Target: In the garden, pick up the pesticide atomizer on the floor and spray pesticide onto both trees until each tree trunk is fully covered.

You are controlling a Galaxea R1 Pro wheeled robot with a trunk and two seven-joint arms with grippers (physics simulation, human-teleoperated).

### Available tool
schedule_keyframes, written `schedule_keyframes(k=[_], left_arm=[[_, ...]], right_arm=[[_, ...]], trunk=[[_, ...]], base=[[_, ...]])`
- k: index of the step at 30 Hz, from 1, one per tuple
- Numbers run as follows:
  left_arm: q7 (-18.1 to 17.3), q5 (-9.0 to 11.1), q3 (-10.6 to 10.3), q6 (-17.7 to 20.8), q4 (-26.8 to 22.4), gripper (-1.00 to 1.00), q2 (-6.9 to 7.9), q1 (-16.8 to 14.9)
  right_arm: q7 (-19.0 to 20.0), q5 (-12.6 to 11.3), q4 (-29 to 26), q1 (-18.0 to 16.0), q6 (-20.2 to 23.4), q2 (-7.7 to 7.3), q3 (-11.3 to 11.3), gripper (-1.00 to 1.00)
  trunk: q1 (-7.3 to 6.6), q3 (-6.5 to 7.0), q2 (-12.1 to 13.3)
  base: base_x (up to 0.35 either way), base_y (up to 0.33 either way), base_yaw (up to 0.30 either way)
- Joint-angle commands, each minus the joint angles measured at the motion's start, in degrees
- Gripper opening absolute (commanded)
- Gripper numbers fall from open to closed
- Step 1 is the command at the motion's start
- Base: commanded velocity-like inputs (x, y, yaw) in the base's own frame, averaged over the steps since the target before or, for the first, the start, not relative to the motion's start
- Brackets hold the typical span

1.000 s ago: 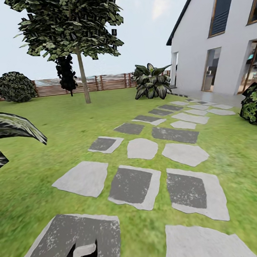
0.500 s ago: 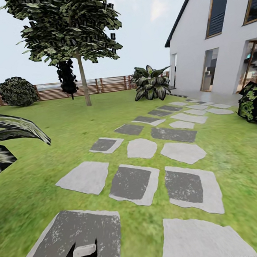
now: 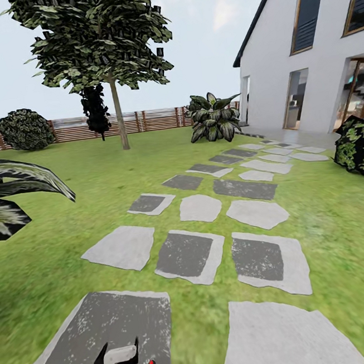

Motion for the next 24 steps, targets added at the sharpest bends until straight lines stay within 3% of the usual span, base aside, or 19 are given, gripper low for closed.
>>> schedule_keyframes(k=[1,5,6,9,10,14,19,24], left_arm=[[0.1,-0.1,0.0,-0.1,-0.5,1.00,-0.18,-0.1],[0.0,0.0,-0.1,0.9,-2.4,1.00,-0.45,-2.7],[-0.1,0.0,-0.2,2.9,-3.0,1.00,-0.73,-5.6],[-0.1,0.0,-0.2,7.9,-3.1,1.00,-1.82,-10.5],[-0.1,-0.1,-0.2,11.7,-2.3,1.00,-2.78,-14.4],[-0.2,-0.3,-0.3,15.6,0.2,1.00,-4.29,-21.9],[-0.1,0.0,-0.2,10.2,7.8,1.00,-6.37,-25.0],[-0.1,3.3,-0.1,7.1,11.6,1.00,-7.19,-25.7]], right_arm=[[0.0,0.0,0.1,-0.1,-0.3,0.00,-0.1,1.00],[0.0,0.1,0.1,-0.1,-0.3,-0.02,-0.1,1.00],[0.0,0.1,0.1,-0.1,-0.3,-0.04,-0.1,1.00],[0.0,0.1,0.1,-0.1,-0.3,-0.07,-0.1,1.00],[0.0,0.1,0.1,-0.1,-0.3,-0.07,-0.1,1.00],[0.0,0.1,0.1,-0.1,-0.3,-0.07,0.0,1.00],[0.0,0.0,0.1,-0.1,-0.3,-0.02,0.0,1.00],[0.0,0.0,0.1,-0.1,-0.3,0.03,-0.1,1.00]], trunk=[[-0.01,-0.06,0.0],[-0.01,-0.06,0.0],[-0.01,-0.06,0.0],[-0.01,-0.06,0.0],[-0.01,-0.06,0.0],[-0.01,-0.06,0.0],[-0.01,-0.06,0.0],[-0.01,-0.06,0.0]], base=[[-0.014,0.000,0.000],[-0.008,0.000,0.000],[-0.004,0.000,0.000],[-0.002,0.000,0.000],[-0.001,0.000,0.000],[0.000,0.000,0.000],[0.000,0.000,0.000],[0.000,0.000,0.000]])
